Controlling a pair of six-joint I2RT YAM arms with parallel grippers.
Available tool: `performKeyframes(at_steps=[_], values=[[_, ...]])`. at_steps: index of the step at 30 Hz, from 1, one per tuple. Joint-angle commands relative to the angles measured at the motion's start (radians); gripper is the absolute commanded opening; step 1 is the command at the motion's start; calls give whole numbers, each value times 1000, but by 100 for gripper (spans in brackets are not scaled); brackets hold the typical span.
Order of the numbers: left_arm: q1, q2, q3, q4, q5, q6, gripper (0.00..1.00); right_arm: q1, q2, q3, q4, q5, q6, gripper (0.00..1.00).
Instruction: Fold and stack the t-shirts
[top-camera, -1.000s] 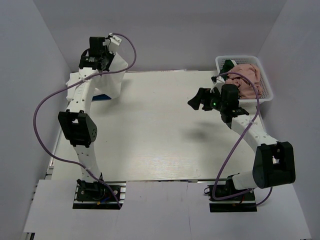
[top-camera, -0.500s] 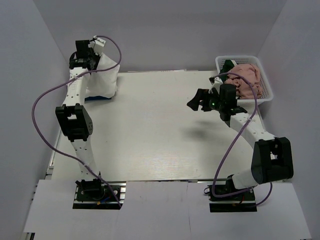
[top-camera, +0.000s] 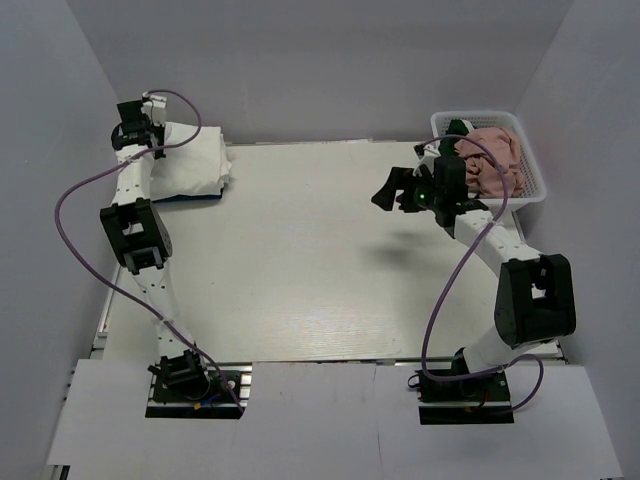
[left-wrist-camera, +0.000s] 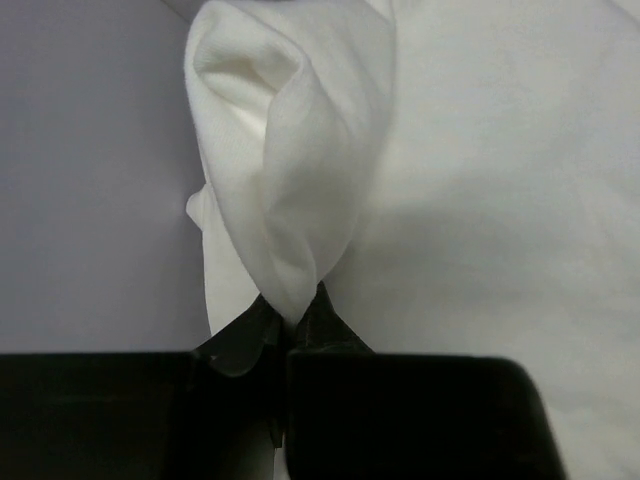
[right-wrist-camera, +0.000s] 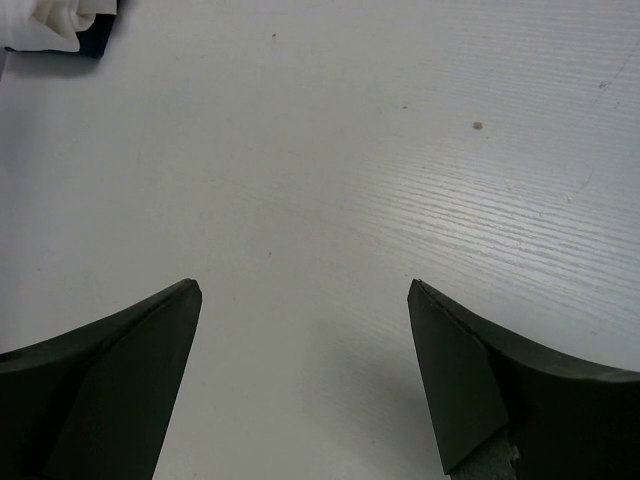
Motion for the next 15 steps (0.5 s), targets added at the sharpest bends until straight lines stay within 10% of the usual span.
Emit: performKeyframes(at_steps=[1,7,10,15], values=[[38,15,76,63,38,-77,0,3,14,57,-1,-21,8,90],[77,76,109,75,92,-140,14,5,38,86,-18,-13,9,90],[77,76,97,75,84,-151,99,5,49,103,-27,-13,9,90],[77,37,96,65,11,-172,100,8,57,108,-38,-19,12,90]])
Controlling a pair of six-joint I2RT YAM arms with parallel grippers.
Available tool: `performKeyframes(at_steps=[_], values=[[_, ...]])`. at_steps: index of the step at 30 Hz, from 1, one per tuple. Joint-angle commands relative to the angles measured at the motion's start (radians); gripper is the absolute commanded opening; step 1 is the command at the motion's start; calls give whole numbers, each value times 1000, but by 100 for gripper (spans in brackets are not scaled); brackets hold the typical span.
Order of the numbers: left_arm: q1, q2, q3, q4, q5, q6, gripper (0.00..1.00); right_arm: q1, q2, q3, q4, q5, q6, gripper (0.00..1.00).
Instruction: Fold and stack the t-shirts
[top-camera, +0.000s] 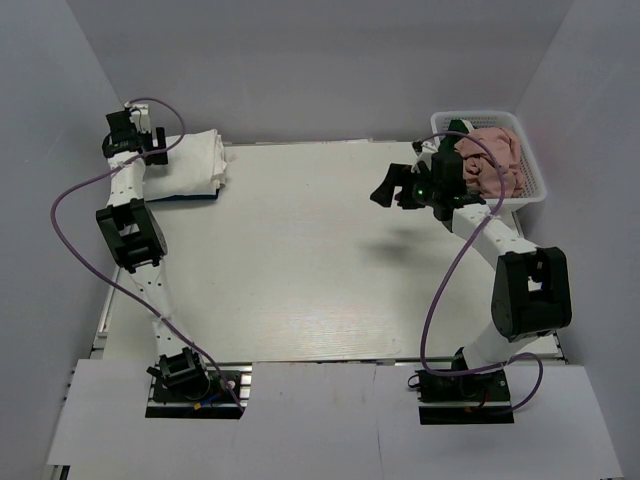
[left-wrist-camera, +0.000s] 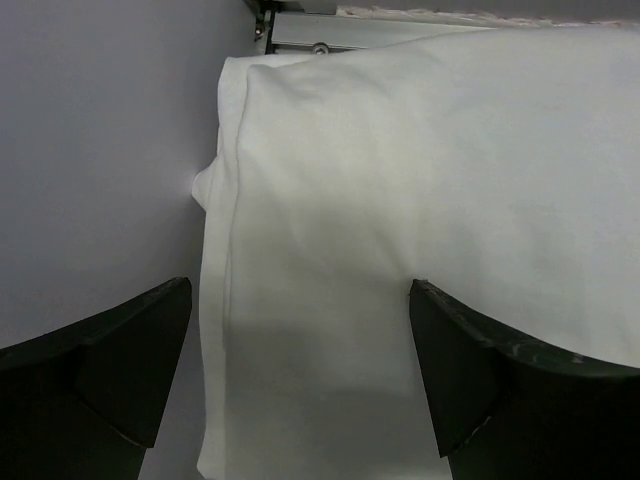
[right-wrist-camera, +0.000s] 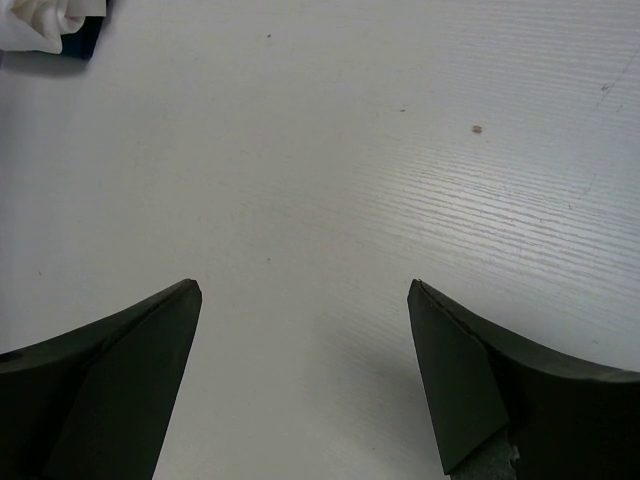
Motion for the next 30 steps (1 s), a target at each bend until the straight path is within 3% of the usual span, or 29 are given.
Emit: performKeyframes(at_steps=[1,11,14,17,19,21,24,25,30], values=[[-1,-91,29,4,-47,-46,100,6,2,40,-8,-18,4,90],[-21,-330,-62,-60,-12,-323,100,11,-125,-11,-61,-39,-27,90],[-21,-396,-63,-125,129,-438,100,11,-199,-80,-54,-27,-24,90],[-68,-516,-253,-125,200,-504,100,4,-289,-178,-28,4,5,90],[-148,-600,-486,-61,130,-560,100,6,-367,-241,-31,19,38,90],[-224,-746,-726,48,41,-613,100,4,-418,-323,9,10,45,90],[-404,-937,-1014,227,105,-633,100,0,-504,-408,5,17,64,90],[-492,-979,-1072,252,105,-634,100,4,-519,-419,-3,60,62,90],[-628,-1188,-1325,202,-76,-693,100,3,-639,-529,30,169,78,90]])
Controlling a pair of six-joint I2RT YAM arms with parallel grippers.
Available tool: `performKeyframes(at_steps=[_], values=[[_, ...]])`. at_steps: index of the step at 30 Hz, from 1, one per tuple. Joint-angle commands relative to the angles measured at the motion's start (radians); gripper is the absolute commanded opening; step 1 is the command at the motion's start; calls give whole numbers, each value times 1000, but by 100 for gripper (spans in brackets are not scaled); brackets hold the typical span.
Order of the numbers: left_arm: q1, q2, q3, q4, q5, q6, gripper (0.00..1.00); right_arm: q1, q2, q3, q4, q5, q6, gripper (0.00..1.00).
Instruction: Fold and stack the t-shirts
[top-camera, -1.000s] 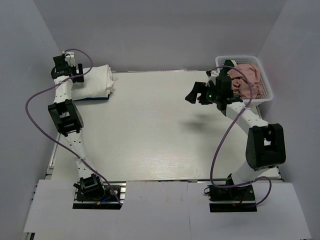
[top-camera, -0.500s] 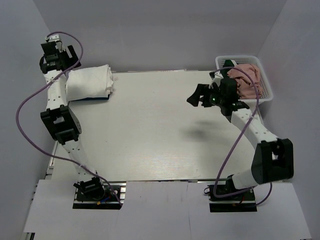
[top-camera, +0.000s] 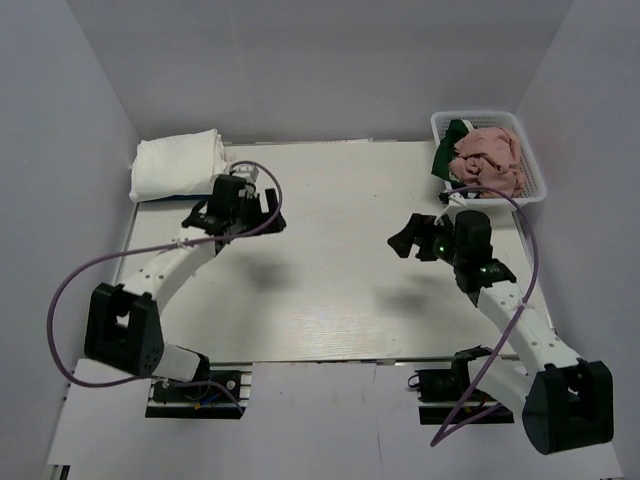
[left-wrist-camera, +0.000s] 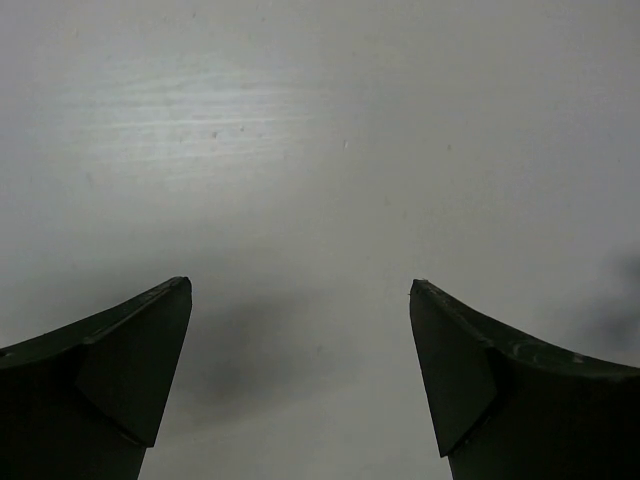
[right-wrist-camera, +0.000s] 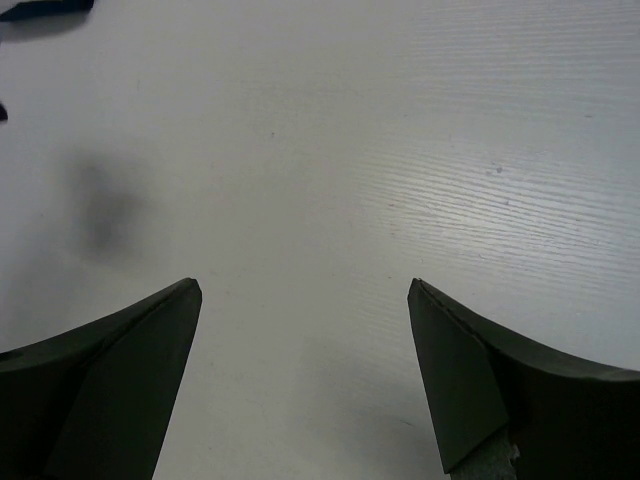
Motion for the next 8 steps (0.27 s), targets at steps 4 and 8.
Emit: performKeyframes(at_steps=[4,8], values=[[-10,-328,-147,-8,-168,-40,100,-1,-69,-68,128,113,53,90],[-28,-394,-158,-22,-251,-40,100,-1,-24,-46,184,39,40,90]])
